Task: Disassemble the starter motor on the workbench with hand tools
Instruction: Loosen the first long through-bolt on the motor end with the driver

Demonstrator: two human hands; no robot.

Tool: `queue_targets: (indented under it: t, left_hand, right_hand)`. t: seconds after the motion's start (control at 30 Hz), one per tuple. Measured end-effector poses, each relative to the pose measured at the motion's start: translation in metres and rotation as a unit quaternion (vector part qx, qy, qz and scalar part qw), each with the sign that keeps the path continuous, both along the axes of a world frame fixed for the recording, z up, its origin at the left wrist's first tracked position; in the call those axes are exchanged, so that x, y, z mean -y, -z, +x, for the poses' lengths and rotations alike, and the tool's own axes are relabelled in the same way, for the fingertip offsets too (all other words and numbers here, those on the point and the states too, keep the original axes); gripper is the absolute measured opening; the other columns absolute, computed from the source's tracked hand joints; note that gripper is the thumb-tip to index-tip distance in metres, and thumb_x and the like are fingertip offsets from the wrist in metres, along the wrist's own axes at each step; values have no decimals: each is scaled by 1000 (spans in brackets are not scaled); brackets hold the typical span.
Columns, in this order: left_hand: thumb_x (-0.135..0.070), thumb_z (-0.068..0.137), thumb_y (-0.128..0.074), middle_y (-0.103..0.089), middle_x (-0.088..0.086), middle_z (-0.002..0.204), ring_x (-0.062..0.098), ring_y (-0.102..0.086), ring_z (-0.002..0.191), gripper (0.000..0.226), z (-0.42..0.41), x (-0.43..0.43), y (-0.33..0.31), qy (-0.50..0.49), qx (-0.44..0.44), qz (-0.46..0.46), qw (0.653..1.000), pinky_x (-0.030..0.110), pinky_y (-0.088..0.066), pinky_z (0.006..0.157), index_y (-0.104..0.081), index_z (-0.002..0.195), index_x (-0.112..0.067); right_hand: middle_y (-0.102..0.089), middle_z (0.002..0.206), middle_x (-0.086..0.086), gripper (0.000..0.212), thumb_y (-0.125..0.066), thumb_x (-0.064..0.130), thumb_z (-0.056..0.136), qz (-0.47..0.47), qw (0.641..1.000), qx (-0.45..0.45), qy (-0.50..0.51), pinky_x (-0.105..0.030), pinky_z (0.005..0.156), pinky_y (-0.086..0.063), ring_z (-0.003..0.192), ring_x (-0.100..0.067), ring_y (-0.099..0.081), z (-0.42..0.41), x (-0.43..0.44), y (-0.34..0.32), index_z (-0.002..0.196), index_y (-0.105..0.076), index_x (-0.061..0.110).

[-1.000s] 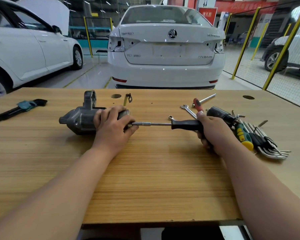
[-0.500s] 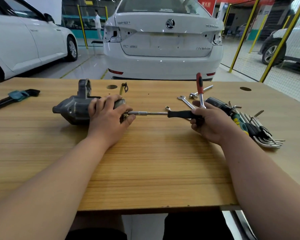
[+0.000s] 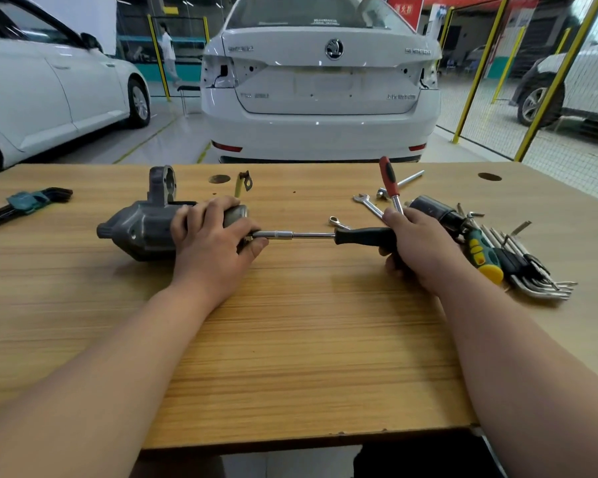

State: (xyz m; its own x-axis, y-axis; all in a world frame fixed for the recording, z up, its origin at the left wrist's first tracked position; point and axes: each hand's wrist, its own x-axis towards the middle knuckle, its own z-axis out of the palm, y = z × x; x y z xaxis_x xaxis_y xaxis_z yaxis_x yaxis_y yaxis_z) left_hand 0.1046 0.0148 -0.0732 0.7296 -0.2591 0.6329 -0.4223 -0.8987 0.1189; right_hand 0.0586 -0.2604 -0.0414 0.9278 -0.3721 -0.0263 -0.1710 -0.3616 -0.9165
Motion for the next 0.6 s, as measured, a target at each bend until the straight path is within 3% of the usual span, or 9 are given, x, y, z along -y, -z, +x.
queue_targets:
  t: [0.23, 0.37, 0.6]
  left_hand:
    - [-52, 87, -54, -42, 1, 135, 24, -22, 128, 25, -1, 1, 0, 0, 7, -8, 1000, 36, -2, 106, -67, 101, -36]
    - [-54, 86, -54, -40, -1, 136, 22, -20, 129, 26, -1, 0, 0, 3, 0, -5, 1000, 34, -1, 106, -65, 104, -39]
    - [-59, 84, -51, -38, -2, 137, 23, -20, 130, 40, 0, -1, 1, -10, -1, 8, 1000, 36, -2, 108, -58, 120, -42]
  right_hand:
    - [-60, 66, -2, 23, -51, 46, 98, 25, 1000, 15, 8, -23, 39, -41, 40, -8, -50, 0, 0, 1, 99, -62, 26]
    - [-61, 64, -2, 20, -61, 40, 95, 178, 984, 29, -6, -27, 46, -46, 46, -11, -55, -2, -1, 0, 99, -65, 21]
    - [-68, 86, -9, 12, -65, 23, 95, 311, 950, 19, -34, -27, 52, -53, 58, -16, -64, -3, 1, 0, 105, -64, 16]
